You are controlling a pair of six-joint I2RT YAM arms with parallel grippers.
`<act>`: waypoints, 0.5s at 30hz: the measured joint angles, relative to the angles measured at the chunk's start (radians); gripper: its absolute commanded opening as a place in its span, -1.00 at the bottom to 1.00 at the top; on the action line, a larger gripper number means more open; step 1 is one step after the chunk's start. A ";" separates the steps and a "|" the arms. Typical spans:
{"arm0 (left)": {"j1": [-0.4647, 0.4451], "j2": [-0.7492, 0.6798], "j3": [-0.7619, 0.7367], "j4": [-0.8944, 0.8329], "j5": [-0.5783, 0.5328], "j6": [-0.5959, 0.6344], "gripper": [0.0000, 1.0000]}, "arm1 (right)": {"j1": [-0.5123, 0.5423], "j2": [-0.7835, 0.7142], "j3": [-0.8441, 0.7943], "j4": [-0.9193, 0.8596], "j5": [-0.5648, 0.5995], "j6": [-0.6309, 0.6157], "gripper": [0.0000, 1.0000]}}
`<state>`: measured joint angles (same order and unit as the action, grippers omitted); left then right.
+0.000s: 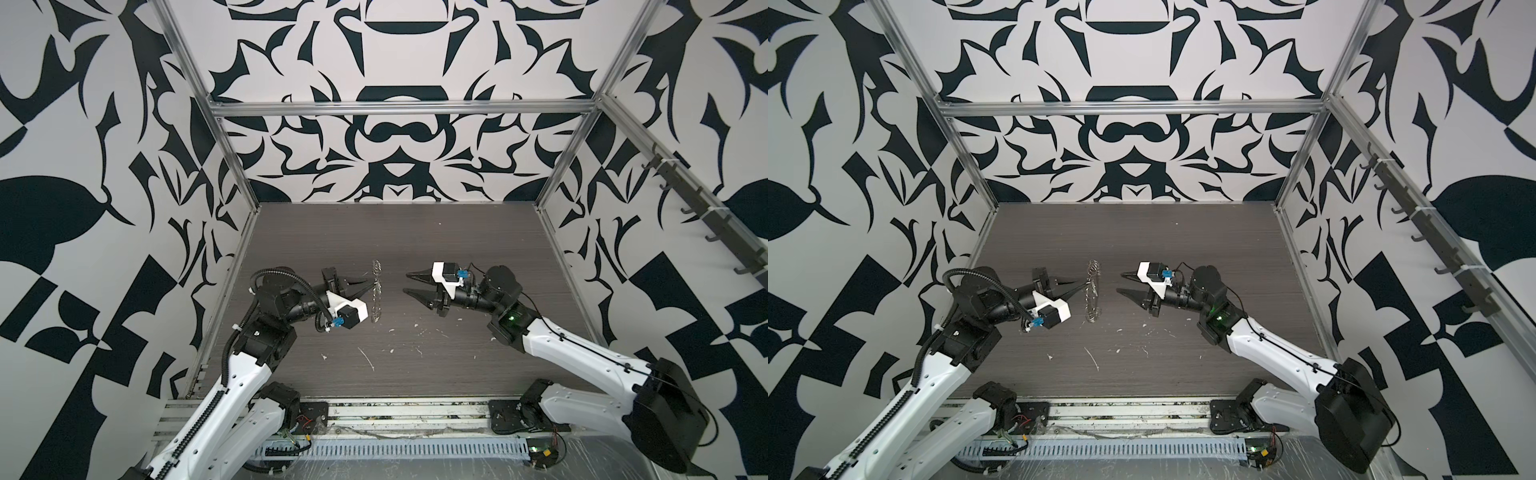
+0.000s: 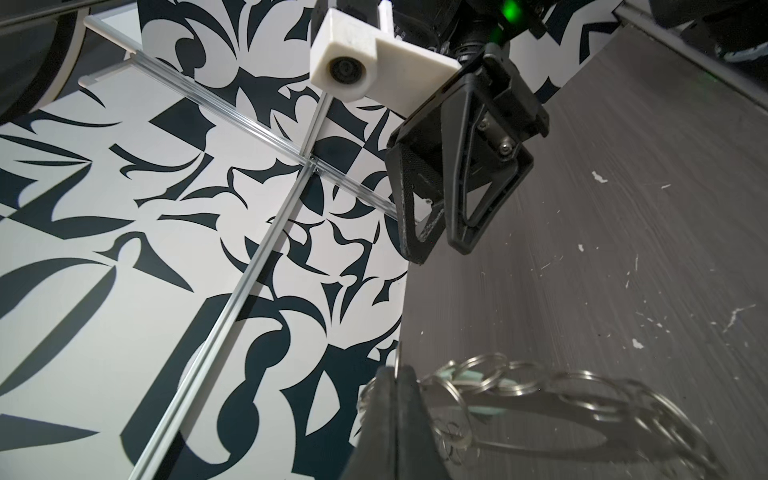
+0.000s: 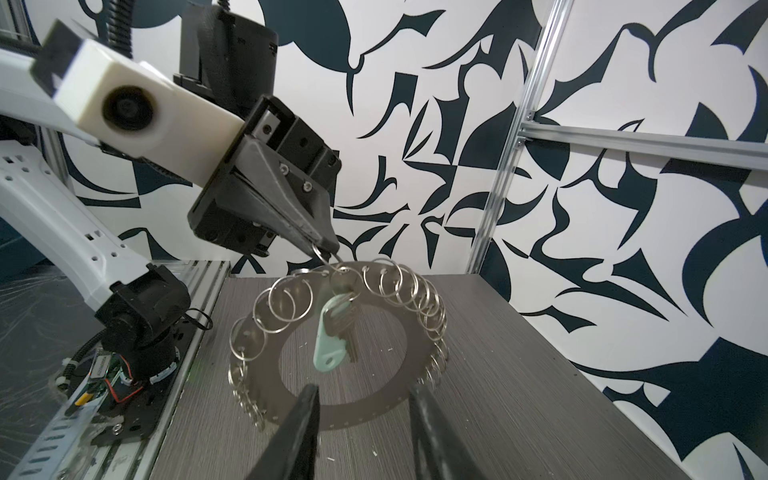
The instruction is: Remove the keys from the keyring
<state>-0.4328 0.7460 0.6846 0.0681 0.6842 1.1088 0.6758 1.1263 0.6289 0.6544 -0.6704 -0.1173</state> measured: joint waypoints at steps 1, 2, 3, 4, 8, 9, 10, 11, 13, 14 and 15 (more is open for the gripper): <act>-0.001 -0.003 0.003 -0.004 -0.006 0.007 -1.00 | 0.000 -0.002 -0.001 -0.006 0.002 -0.003 -0.21; -0.001 -0.003 0.011 -0.020 -0.009 0.009 -1.00 | 0.000 -0.002 -0.001 -0.010 0.004 -0.006 -0.21; -0.001 0.002 0.030 -0.050 -0.009 0.008 -1.00 | 0.000 -0.002 -0.001 -0.011 0.005 -0.010 -0.22; -0.001 0.010 0.055 -0.077 -0.006 -0.005 -1.00 | 0.000 -0.002 -0.001 -0.013 0.005 -0.014 -0.22; -0.001 0.064 0.186 -0.210 0.029 -0.066 -1.00 | 0.000 -0.008 -0.001 -0.035 0.006 -0.025 -0.22; -0.001 0.080 0.219 -0.243 0.045 -0.089 -1.00 | 0.000 -0.012 0.000 -0.045 0.006 -0.030 -0.23; -0.001 0.096 0.245 -0.272 0.061 -0.108 -1.00 | 0.000 -0.016 0.002 -0.058 0.005 -0.038 -0.23; -0.002 0.110 0.265 -0.300 0.079 -0.123 -1.00 | 0.000 -0.019 0.007 -0.073 0.003 -0.045 -0.23; -0.002 0.143 0.298 -0.357 0.122 -0.160 -1.00 | 0.000 -0.022 0.027 -0.110 -0.003 -0.062 -0.24; -0.002 0.157 0.306 -0.377 0.139 -0.172 -1.00 | 0.000 -0.022 0.039 -0.124 -0.007 -0.069 -0.25; -0.002 0.171 0.310 -0.397 0.158 -0.188 -1.00 | 0.000 -0.022 0.052 -0.137 -0.010 -0.073 -0.26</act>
<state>-0.4343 0.9169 0.9943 -0.3290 0.8417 0.9203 0.6762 1.1042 0.6811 0.5179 -0.6807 -0.1902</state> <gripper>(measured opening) 0.042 0.379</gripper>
